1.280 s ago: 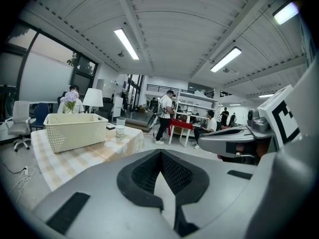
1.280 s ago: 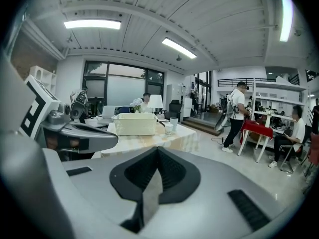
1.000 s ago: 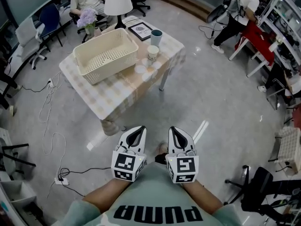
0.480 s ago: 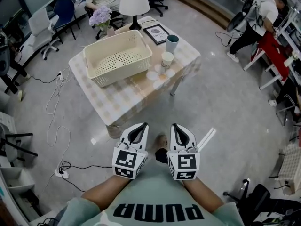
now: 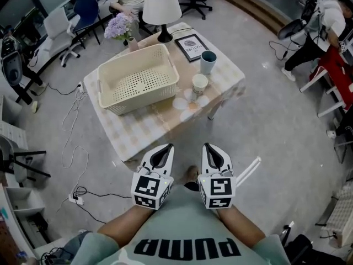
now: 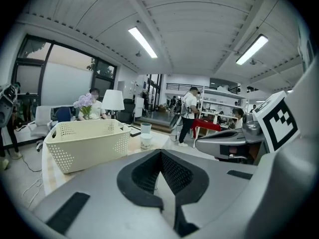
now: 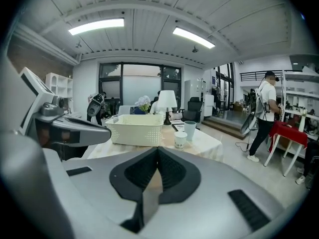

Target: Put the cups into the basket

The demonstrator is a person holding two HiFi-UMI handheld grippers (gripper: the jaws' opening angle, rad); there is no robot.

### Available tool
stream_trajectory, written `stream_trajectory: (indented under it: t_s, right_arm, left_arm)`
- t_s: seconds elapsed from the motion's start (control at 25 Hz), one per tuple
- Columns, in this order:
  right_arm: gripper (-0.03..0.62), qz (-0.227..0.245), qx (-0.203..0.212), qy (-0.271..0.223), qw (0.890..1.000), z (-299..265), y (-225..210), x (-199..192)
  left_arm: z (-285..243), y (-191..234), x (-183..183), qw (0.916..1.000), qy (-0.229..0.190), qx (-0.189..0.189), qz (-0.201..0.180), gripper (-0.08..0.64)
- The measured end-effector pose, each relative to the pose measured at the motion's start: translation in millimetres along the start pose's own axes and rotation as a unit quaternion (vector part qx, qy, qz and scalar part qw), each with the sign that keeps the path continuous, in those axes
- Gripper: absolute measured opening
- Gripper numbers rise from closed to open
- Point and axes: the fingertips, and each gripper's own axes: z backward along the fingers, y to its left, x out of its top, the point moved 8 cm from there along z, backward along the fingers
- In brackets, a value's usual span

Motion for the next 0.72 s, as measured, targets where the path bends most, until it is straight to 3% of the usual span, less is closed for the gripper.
stream_trajectory:
  t_s: [0.44, 0.72]
  right_arm:
    - [0.012, 0.01, 0.037, -0.012, 0.999, -54.4, -70.6, 16.3]
    - [0.012, 0.007, 0.054, -0.009, 0.998, -76.2, -84.7, 19.6]
  left_arm:
    - [-71.1, -4.6, 19.7, 0.9987, 0.006, 0.051, 0.006, 0.002]
    - [-91.5, -0.2, 30.9, 0.9975, 0.007, 0.07, -0.002, 0.002]
